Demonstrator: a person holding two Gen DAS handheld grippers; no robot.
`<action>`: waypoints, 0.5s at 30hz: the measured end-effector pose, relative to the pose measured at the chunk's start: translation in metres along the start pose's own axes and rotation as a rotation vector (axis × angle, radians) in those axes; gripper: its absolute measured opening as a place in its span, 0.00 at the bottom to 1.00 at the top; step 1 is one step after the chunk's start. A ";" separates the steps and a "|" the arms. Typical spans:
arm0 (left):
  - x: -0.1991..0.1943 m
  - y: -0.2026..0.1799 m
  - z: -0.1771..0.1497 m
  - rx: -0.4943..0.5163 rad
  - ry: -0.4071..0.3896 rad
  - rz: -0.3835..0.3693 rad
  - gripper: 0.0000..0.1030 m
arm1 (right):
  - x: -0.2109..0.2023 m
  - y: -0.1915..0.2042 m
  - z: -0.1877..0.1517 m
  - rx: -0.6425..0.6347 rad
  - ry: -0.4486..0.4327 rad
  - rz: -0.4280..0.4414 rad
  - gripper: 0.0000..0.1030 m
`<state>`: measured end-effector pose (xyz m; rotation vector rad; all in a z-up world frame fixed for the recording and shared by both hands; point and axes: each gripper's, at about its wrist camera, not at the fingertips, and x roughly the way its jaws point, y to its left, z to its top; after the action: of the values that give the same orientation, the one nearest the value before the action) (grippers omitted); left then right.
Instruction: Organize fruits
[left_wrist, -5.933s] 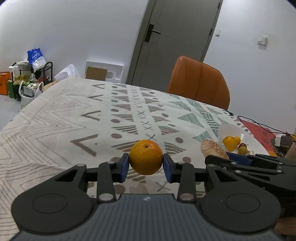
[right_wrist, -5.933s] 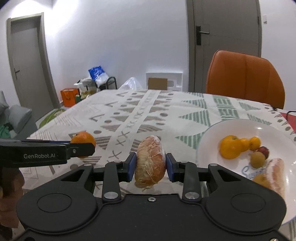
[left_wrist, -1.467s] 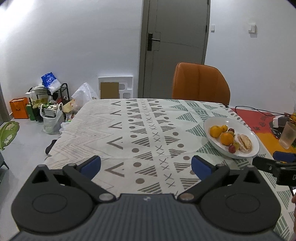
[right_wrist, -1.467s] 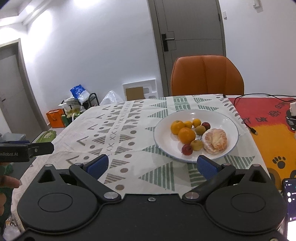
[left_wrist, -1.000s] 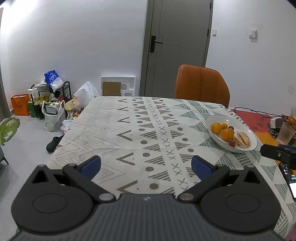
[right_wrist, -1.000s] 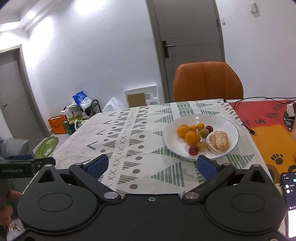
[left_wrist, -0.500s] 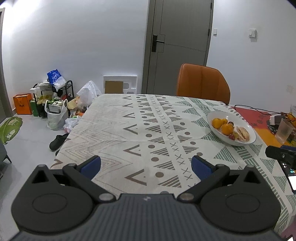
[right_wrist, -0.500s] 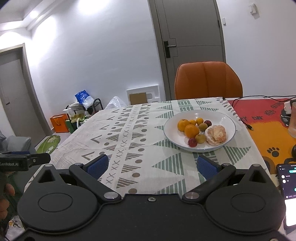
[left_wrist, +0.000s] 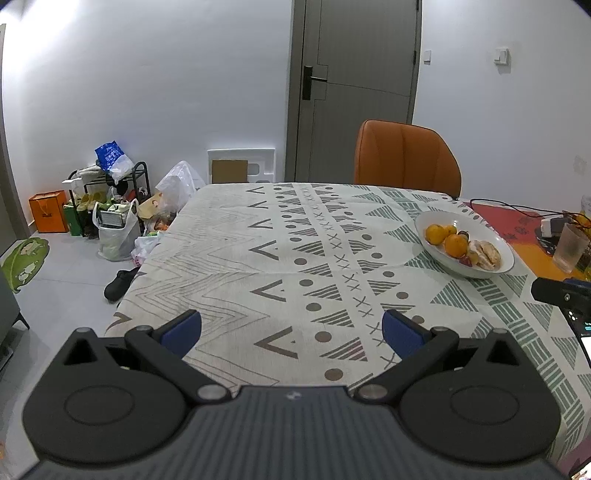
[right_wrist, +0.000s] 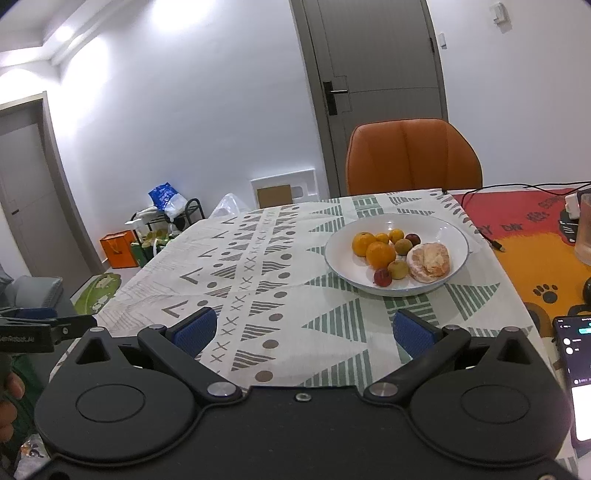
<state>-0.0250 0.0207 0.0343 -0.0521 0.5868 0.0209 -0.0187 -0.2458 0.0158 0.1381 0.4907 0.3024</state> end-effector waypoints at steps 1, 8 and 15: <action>0.000 0.000 0.000 -0.001 0.000 0.001 1.00 | 0.000 0.000 0.000 -0.002 0.000 0.000 1.00; 0.002 -0.002 0.005 0.004 -0.002 0.002 1.00 | 0.004 0.001 -0.002 -0.005 0.006 0.004 1.00; 0.004 -0.006 0.006 0.012 0.003 -0.007 1.00 | 0.005 0.000 -0.003 -0.008 0.007 0.003 1.00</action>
<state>-0.0179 0.0148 0.0370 -0.0422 0.5899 0.0102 -0.0156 -0.2437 0.0109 0.1301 0.4967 0.3077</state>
